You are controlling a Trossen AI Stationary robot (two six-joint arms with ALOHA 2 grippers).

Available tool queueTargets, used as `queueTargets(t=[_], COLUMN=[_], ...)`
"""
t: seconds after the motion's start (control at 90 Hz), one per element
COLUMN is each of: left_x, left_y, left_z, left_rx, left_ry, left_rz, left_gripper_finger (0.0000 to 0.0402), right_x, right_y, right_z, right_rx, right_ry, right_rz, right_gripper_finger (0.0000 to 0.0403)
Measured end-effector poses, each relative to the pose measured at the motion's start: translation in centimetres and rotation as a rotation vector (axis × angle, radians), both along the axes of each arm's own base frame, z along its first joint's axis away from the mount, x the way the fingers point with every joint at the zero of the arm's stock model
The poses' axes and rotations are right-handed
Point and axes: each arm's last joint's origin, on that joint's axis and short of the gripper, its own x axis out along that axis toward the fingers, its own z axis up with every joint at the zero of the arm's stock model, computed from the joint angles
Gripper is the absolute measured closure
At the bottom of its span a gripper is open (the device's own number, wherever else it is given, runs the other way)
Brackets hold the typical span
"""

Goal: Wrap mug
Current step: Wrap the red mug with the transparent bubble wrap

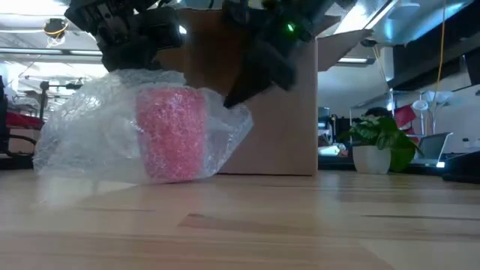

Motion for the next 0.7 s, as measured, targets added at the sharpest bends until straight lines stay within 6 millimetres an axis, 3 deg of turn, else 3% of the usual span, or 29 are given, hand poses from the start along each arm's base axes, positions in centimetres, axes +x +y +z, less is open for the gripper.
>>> queueTargets(t=[0.189, 0.3, 0.556, 0.7], left_x=[0.0, 0.0, 0.1, 0.4], left_y=[0.0, 0.0, 0.0, 0.0], left_z=[0.0, 0.0, 0.1, 0.3], left_rx=[-0.007, -0.007, -0.008, -0.01], left_ry=[0.002, 0.003, -0.015, -0.048], left_rz=[0.007, 0.008, 0.009, 0.01], left_gripper_finger=[0.0402, 0.0402, 0.0402, 0.0402], right_x=[1.1, 1.3, 1.8, 2.5], right_y=[1.2, 1.5, 2.0, 2.2], right_z=[3.2, 4.2, 4.3, 2.7], right_rx=[0.097, 0.12, 0.213, 0.243], right_ry=[-0.077, -0.091, -0.124, -0.09], right_rz=[0.098, 0.13, 0.221, 0.233], right_gripper_finger=[0.0402, 0.0402, 0.0403, 0.0403])
